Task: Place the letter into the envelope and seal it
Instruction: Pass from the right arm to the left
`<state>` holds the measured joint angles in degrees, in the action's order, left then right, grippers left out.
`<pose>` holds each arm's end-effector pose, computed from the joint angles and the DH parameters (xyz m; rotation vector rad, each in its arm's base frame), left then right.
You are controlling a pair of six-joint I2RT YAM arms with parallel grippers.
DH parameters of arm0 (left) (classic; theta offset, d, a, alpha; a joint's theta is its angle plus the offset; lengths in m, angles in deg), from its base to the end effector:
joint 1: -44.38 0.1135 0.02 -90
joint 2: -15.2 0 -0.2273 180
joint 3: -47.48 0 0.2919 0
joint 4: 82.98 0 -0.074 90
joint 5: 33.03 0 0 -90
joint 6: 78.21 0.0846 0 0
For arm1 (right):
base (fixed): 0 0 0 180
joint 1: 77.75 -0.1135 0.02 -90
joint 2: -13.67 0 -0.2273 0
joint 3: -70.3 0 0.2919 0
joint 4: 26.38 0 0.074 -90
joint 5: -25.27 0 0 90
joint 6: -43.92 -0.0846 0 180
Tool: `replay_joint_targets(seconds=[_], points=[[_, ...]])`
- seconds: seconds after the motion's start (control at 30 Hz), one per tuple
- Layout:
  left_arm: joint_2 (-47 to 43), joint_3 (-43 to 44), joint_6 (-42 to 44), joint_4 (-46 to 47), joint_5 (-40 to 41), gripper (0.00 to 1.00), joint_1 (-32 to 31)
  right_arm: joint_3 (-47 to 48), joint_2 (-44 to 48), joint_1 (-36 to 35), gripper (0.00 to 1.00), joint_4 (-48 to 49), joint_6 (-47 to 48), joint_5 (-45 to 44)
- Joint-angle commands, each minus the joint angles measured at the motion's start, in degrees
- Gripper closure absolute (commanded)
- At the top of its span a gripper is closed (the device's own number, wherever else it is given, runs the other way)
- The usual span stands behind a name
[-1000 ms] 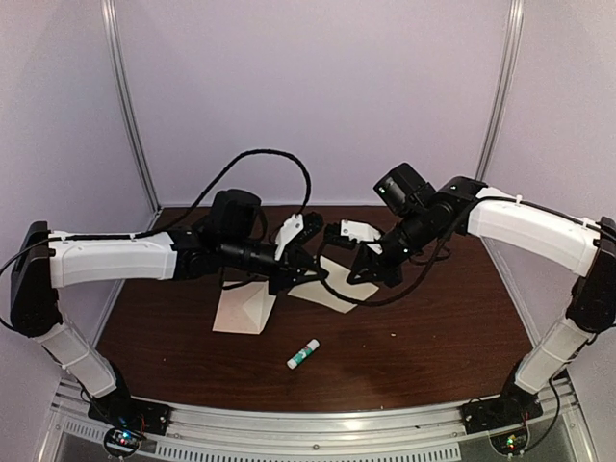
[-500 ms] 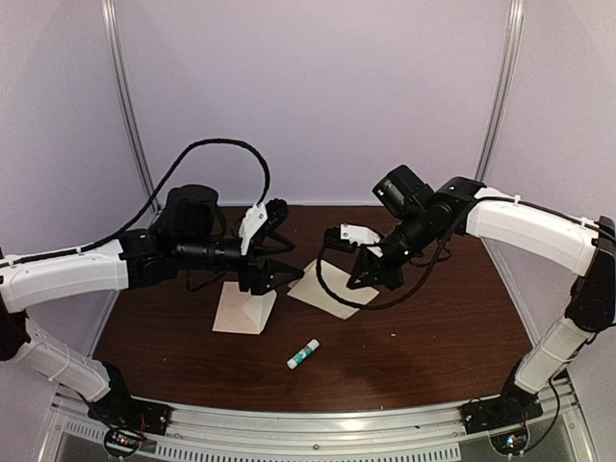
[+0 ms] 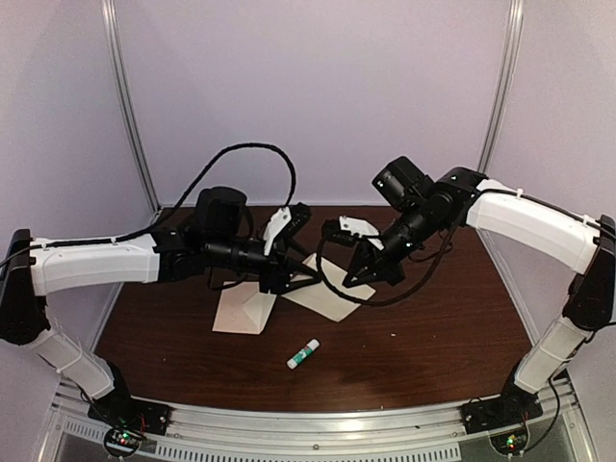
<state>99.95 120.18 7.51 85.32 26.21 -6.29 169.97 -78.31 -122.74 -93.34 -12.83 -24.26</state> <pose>0.2321 -0.3515 0.2198 1.1605 1.7620 -1.1320 0.2355 0.3130 0.2608 -1.7819 1.7878 0.9914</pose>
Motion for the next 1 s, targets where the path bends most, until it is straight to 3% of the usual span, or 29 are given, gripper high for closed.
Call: replay_joint_targets(seconds=[0.0, 0.1, 0.5, 0.7, 0.97], points=[[1.02, 2.18, -0.84, 4.08, -6.15, 0.53, -0.04, 1.1, -0.84, -0.18, 1.0, -1.36, 0.63, 1.21], [1.12, 2.01, -0.51, 5.26, -8.38, 0.66, -0.02, 0.66, -0.66, -0.18, 0.99, -0.88, 0.26, 0.61], [2.44, 2.2, -0.65, 6.47, -13.95, 0.96, 0.13, -0.52, -0.24, -0.18, 0.97, -0.28, -0.21, 0.35], [1.25, 1.18, -0.69, 7.02, -12.66, 0.99, 0.87, -3.11, 1.77, 0.03, 0.72, 0.66, -0.87, -3.13], [0.5, 0.11, -0.82, 7.5, -12.72, 0.97, 1.72, -7.13, 4.81, 1.3, 0.79, 2.05, -1.26, -4.03]])
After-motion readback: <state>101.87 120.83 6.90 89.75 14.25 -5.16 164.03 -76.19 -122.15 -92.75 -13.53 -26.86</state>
